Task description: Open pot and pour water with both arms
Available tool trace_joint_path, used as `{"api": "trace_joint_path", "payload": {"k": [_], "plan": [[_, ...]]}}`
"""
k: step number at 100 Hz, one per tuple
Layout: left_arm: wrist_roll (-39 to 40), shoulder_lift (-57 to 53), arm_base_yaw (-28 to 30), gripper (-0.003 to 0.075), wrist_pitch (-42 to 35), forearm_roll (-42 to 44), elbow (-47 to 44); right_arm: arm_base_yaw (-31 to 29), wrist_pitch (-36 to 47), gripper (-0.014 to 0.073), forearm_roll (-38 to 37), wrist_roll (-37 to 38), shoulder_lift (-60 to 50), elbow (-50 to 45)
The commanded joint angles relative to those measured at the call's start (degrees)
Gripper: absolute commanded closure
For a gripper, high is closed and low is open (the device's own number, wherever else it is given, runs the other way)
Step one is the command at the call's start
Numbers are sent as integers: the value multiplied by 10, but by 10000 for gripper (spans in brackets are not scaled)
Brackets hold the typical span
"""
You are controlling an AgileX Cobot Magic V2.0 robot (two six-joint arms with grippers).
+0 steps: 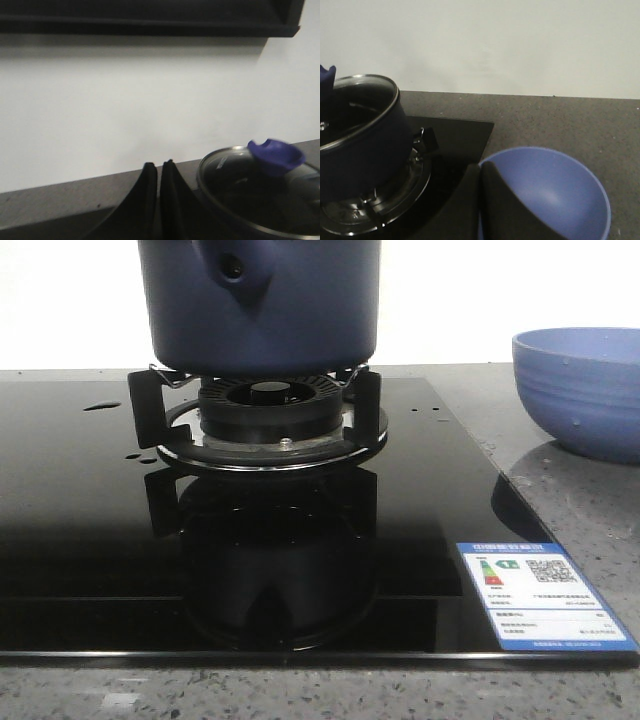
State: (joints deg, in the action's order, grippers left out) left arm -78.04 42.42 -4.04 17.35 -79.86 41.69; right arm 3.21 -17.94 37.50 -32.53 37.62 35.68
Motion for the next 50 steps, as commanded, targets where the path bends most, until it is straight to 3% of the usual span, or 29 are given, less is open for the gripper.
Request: {"api": "trace_joint_path", "payload": {"k": [1,25,50], "plan": [[-15,-59,2,739,-28,-23,-53,9,82,654,13,-12,-62,-53],[-28,-215,2,739,-57,-96,-194,16,116,654,13,-12,-195,-173],[-27,-265,2,739,-55,-111,-216,16,116,654,13,-12,-210,-181]]}}
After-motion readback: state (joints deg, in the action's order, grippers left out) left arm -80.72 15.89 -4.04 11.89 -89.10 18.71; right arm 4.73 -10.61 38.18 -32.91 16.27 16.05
